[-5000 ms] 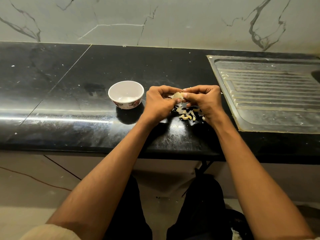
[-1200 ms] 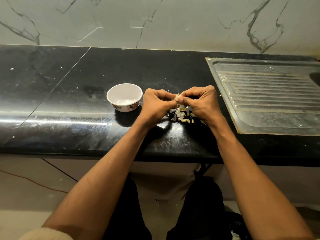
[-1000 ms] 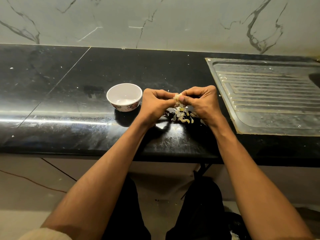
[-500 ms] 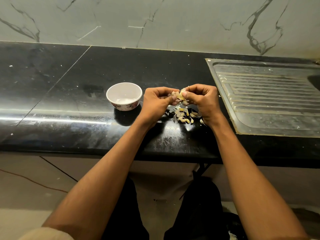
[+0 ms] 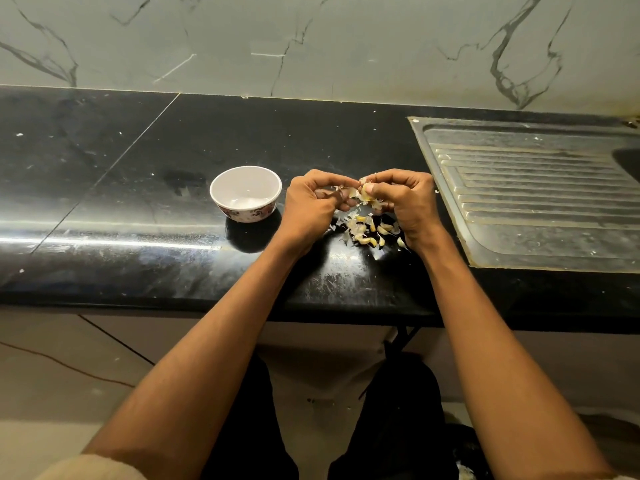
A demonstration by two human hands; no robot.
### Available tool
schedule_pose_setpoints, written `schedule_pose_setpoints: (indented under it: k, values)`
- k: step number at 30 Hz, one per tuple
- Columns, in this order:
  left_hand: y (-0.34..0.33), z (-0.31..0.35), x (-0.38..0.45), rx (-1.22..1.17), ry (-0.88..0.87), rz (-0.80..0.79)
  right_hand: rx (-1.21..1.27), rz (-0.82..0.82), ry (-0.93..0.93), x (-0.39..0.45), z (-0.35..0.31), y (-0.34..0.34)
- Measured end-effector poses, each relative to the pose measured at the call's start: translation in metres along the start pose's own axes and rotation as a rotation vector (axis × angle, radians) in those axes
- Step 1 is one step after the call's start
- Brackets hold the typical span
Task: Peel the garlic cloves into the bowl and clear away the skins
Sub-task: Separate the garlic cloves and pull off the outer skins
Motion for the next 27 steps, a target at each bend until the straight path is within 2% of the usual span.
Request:
schedule_pose_setpoints:
  k: [5,15,18,22,27]
  values:
    - [-0.0014,0.0001,-0.0019,0.009,0.028,-0.004,-0.026,0.016,0.002,-0.0021,-0.0030,-0.0009]
    - [0.0001,-0.0041,0.0000,-0.004,0.048,0.059,-0.002,-0.077,0.019,-0.0031,-0.0066,-0.0069]
    - [0.0012,-0.0043,0.0005,-0.005,0.051,0.072,-0.076,-0.100,0.057,-0.0034,-0.0057,-0.0085]
    - [0.0013,-0.0029,-0.0002,-0.021,0.042,0.044,-0.199,-0.101,0.123,-0.0008,-0.0013,-0.0060]
    - [0.0001,-0.0025,0.0003,-0.019,0.051,-0.007,-0.211,-0.137,0.093,-0.0008,0.0008,-0.0058]
Point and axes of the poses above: each hand's wrist, its own x-axis towards the middle knuckle, its own y-axis out of the back of the hand, z = x × y, the point moved 5 cm from there along x, towards the middle knuckle
